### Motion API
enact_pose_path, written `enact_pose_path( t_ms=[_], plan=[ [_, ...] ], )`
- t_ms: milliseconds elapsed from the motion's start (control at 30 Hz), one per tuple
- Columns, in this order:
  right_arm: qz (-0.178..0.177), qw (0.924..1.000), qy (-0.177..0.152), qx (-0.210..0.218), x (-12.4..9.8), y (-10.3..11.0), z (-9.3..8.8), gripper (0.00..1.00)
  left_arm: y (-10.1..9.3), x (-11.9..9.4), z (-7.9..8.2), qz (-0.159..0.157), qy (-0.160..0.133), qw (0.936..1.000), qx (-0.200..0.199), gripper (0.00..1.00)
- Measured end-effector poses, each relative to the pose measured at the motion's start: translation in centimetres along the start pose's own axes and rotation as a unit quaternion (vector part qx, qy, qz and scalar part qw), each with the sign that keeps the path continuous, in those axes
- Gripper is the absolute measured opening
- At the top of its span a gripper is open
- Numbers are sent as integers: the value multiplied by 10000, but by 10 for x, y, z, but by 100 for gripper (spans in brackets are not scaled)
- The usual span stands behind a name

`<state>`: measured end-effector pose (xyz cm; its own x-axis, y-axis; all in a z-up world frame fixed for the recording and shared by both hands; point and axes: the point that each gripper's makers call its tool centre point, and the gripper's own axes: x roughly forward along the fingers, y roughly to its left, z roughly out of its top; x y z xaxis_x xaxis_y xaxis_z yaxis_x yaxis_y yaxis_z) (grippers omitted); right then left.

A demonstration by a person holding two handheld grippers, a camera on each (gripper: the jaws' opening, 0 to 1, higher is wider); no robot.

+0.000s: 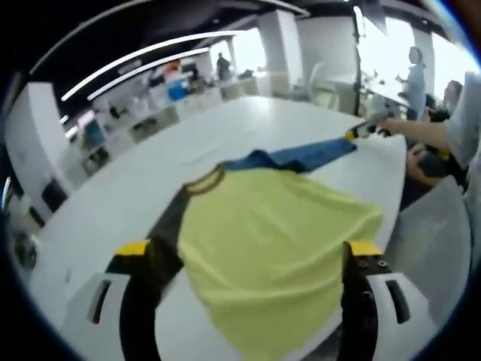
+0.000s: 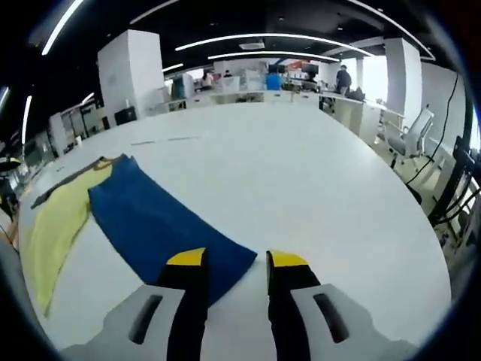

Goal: Fold the garment on the visible template until the final outline fits inside the template.

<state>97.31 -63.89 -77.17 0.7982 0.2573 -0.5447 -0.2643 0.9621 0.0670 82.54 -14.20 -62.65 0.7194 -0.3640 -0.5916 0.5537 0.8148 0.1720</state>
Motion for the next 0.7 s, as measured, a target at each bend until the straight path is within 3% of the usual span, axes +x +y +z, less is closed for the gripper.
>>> enact_pose_path(
  t_ms=[400, 500, 567, 700],
  plan=[
    [49, 9998, -15, 176, 5, 6, -4, 22, 3, -10, -3, 123, 54, 9999, 36, 100],
    [5, 10000, 19, 46, 8, 4, -5, 15, 1, -11, -4, 90, 69, 9999, -1, 100],
    [-7, 10000, 65, -4, 9, 3, -6, 2, 2, -12, -5, 111, 97, 9999, 2, 100],
    [-11, 9999, 100, 44, 4, 7, -6, 2, 3, -13, -7, 86, 65, 9999, -29, 100]
  ],
)
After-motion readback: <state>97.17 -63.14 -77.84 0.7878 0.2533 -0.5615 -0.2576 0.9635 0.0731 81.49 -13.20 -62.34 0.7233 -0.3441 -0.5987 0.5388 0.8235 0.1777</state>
